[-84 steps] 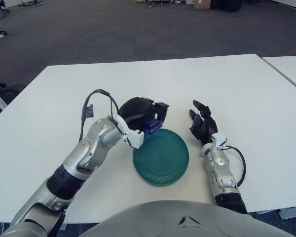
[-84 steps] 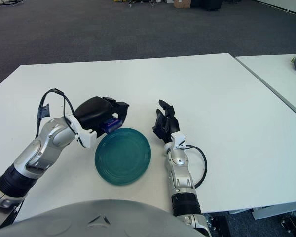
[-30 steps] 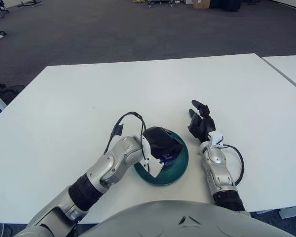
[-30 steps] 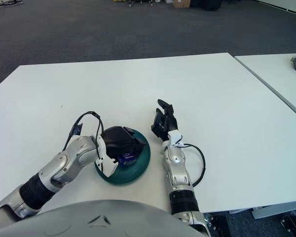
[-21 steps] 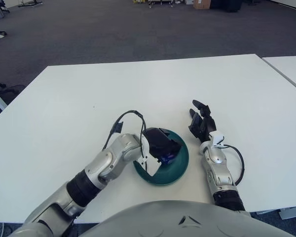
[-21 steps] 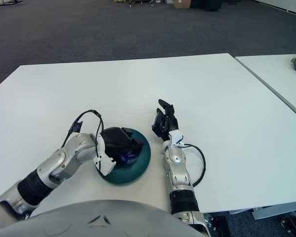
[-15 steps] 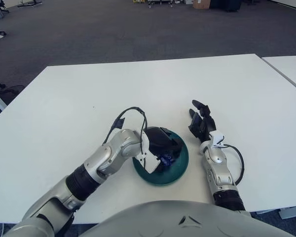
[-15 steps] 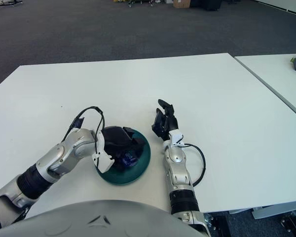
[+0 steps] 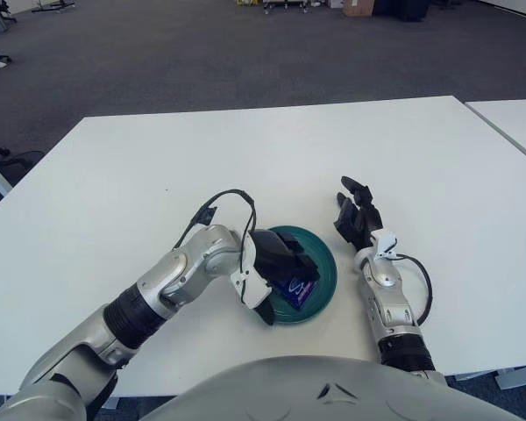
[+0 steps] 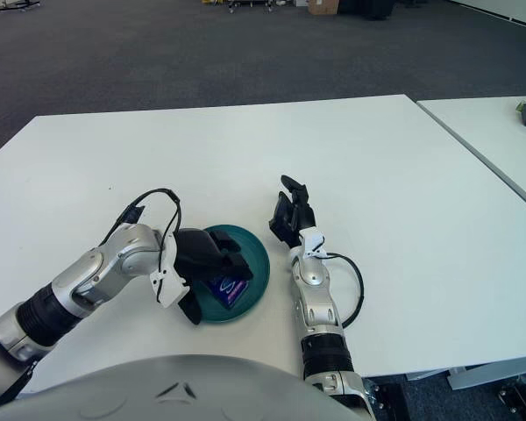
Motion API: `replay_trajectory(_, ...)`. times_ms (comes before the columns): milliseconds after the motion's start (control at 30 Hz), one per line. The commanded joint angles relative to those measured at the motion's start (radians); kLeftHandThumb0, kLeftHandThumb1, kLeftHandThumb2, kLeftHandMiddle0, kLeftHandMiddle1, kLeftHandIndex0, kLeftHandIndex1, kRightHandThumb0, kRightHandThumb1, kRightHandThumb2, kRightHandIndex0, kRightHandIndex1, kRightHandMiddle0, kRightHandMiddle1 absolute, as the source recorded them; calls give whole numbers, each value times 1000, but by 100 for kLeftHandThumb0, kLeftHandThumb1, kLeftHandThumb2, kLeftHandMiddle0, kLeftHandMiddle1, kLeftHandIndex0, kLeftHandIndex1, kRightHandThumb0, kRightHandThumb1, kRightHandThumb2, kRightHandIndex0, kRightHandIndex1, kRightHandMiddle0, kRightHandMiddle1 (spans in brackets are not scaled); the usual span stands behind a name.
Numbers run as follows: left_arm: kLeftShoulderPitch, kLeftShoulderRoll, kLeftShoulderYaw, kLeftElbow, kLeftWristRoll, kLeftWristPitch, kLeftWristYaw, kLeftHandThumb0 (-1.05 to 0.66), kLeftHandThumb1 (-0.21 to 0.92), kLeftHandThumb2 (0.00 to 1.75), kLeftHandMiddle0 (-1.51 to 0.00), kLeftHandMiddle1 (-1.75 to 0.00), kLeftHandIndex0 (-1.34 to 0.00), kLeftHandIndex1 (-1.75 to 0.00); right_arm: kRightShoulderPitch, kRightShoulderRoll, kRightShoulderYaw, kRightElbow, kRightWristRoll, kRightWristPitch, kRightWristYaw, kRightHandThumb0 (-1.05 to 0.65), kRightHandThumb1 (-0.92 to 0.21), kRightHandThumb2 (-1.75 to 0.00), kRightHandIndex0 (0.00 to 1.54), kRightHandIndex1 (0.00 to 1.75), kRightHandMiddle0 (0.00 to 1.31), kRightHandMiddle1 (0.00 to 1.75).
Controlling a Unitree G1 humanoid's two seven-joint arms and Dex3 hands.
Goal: Put the gum into the plate.
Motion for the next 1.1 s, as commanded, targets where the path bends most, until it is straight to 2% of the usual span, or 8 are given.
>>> replay_trajectory(0,14,25,46,2,-46,3,8,-105,92,36,0,0,0,-1,52,3,-3,97,-7,65,-18,-80,-92,-101,33,2,0,67)
replay_trajectory(200,70,12,131,-2,-172,27,59,-105,92,33,0,0,0,0,39,22,-23,125,21,36,-25,-83,-92,-101,36,2,0,70)
replay_trajectory(400,130,15,276,-2,-334,80,112,-105,92,26,0,0,0,0,31,35,-48,148,79,9,20,-85,-92,-97,37,2,0,72)
replay_trajectory(533,177,26,382,-31,-441,204,107,-105,92,20,0,0,0,0,30,33,-50,157,88,-1,36,-85,-92,-97,37,2,0,72)
replay_trajectory(667,232,-22,459,2,-495,282,190,-105,92,14,0,0,0,0,36,33,-42,163,74,-10,34,-86,-92,-98,36,2,0,71)
replay_trajectory(867,356,-299,585,230,-588,121,551,-105,92,38,0,0,0,0,48,35,-29,147,53,-10,20,-86,-92,-99,35,0,0,67)
replay_trajectory(967,439,-473,606,181,-635,138,718,-105,92,52,0,0,0,0,56,35,-24,132,49,-14,20,-85,-92,-99,34,0,0,66)
replay_trajectory(1067,505,-578,615,125,-637,183,840,-105,92,70,0,0,-1,-1,69,32,-17,113,48,-18,29,-85,-92,-99,34,0,0,65)
